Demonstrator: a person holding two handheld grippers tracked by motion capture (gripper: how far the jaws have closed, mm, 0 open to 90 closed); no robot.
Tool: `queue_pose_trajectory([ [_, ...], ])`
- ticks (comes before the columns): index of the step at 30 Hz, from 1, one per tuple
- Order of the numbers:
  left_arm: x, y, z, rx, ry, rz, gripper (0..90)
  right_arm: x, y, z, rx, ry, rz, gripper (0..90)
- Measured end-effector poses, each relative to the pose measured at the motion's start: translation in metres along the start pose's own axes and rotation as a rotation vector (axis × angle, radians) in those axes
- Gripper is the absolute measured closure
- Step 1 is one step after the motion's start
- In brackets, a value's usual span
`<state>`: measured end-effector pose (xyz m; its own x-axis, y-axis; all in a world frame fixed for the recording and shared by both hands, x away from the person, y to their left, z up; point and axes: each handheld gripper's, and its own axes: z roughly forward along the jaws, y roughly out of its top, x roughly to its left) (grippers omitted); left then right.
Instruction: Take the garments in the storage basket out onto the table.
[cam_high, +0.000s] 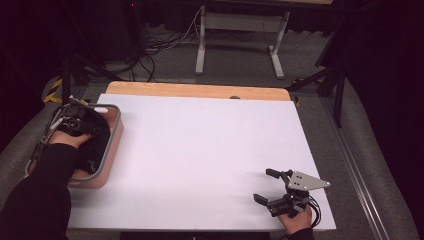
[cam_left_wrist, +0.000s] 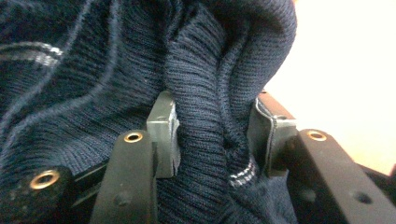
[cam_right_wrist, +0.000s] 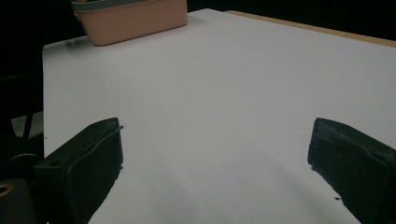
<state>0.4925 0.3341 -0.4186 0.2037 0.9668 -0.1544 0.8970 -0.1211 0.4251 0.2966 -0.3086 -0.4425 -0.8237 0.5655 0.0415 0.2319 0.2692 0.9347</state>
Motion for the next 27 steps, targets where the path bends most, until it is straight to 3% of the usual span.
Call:
queue_pose_trajectory([
  [3,-0.004,-0.0021,0.0014,0.014,-0.008,0.024,58.7,-0.0002,-0.0001,-0.0002,-0.001,0.002,0.001,3.8],
  [10,-0.0106,-0.0079,0.0037,0.001,0.021,0.062,57.7,-0.0004,-0.0001,-0.001,-0.005,0.004,0.004,3.8],
  [20,-0.0053,-0.0065,0.0035,-0.022,0.011,0.046,70.9,-0.0002,-0.0002,-0.0013,-0.003,0.006,0.001,4.4],
  [27,-0.0034,-0.0038,-0.0019,-0.064,0.017,0.053,73.4,-0.001,-0.0003,-0.0005,0.0,0.004,0.004,4.4],
])
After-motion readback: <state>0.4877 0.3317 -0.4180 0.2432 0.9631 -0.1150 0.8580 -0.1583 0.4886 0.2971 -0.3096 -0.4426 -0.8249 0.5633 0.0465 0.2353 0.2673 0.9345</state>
